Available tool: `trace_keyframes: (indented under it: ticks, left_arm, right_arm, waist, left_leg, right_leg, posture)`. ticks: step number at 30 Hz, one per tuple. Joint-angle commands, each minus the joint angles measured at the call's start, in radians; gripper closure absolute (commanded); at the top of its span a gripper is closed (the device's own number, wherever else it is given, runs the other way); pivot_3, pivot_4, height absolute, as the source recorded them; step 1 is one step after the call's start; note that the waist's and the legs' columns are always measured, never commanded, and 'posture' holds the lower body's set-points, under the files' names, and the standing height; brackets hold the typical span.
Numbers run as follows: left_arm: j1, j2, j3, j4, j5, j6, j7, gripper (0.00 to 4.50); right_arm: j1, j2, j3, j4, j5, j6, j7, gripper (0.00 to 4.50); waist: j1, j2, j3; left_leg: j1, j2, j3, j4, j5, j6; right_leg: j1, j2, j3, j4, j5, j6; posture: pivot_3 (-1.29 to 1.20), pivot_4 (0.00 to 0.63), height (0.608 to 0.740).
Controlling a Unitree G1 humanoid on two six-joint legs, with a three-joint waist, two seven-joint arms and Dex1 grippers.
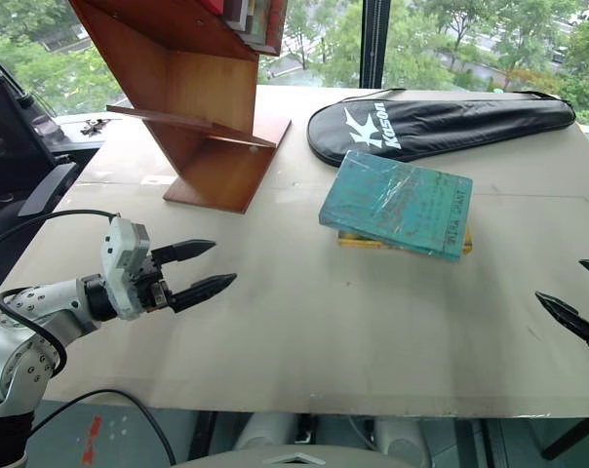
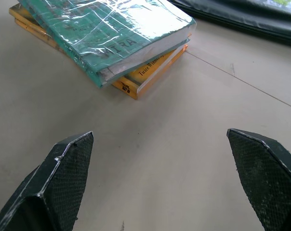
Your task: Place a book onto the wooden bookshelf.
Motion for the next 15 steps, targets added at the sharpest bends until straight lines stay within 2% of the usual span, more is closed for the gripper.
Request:
trace_keyframes:
  ticks: [1,4,7,8,9,11,15]
  left_arm:
    - [-0.048,0.008,-0.002,-0.047,-0.015,0.0,0.011,0.0]
    - [-0.117,-0.001,-0.046,-0.098,-0.037,0.024,0.033,0.0]
    - [-0.138,-0.001,-0.072,-0.152,-0.049,0.036,0.036,0.0]
    - [-0.142,0.002,-0.083,-0.17,-0.048,0.036,0.036,0.0]
    - [-0.144,0.001,-0.092,-0.183,-0.049,0.038,0.04,0.0]
    - [-0.149,-0.006,-0.106,-0.202,-0.054,0.045,0.056,0.0]
    - [-0.146,-0.025,-0.118,-0.218,-0.063,0.05,0.082,0.0]
  right_arm:
    - [-0.057,0.018,0.032,-0.044,0.005,0.003,-0.062,0.1]
    - [-0.16,0.043,0.117,-0.093,0.014,0.084,-0.183,0.1]
    - [-0.269,-0.002,0.219,-0.117,-0.004,0.295,-0.326,0.1]
    - [-0.32,-0.007,0.252,-0.107,-0.001,0.341,-0.357,0.6]
    - [-0.377,-0.011,0.287,-0.089,-0.015,0.38,-0.394,0.67]
    - [-0.514,-0.015,0.381,-0.037,-0.056,0.45,-0.464,1.57]
    - [-0.782,-0.032,0.604,0.162,-0.233,0.529,-0.567,3.47]
  waist:
    - [0.0,0.0,0.0]
    - [-0.001,-0.001,0.0]
    - [-0.002,0.0,0.0]
    - [-0.003,0.001,0.0]
    - [-0.003,0.001,0.0]
    - [-0.008,0.001,0.0]
    - [-0.011,0.001,0.0]
  left_leg:
    - [0.0,0.0,0.0,0.0,0.0,0.0]
    - [0.0,0.0,0.0,0.0,0.0,0.0]
    - [0.0,0.0,0.0,0.0,0.0,0.0]
    - [-0.001,0.0,0.0,0.0,0.001,-0.001]
    - [-0.001,0.0,0.001,0.0,0.002,-0.004]
    - [-0.003,0.0,0.001,0.0,0.002,-0.004]
    - [-0.003,-0.001,0.002,0.0,0.003,-0.004]
  right_leg:
    - [0.0,0.0,0.0,0.0,0.0,0.0]
    - [0.0,0.0,0.0,0.0,0.0,0.0]
    - [0.0,-0.001,0.001,0.0,0.0,0.0]
    - [-0.001,-0.001,0.001,0.0,0.0,0.0]
    - [-0.002,0.0,0.001,0.001,0.0,0.0]
    - [-0.004,0.0,0.001,0.001,0.0,0.0]
    - [-0.005,0.001,0.001,0.001,0.0,0.0]
  posture:
    - [0.0,0.15,0.74]
    - [0.0,0.15,0.74]
    - [0.0,0.15,0.74]
    - [0.0,0.15,0.74]
    - [0.0,0.15,0.74]
    - [0.0,0.15,0.74]
    - [0.0,0.15,0.74]
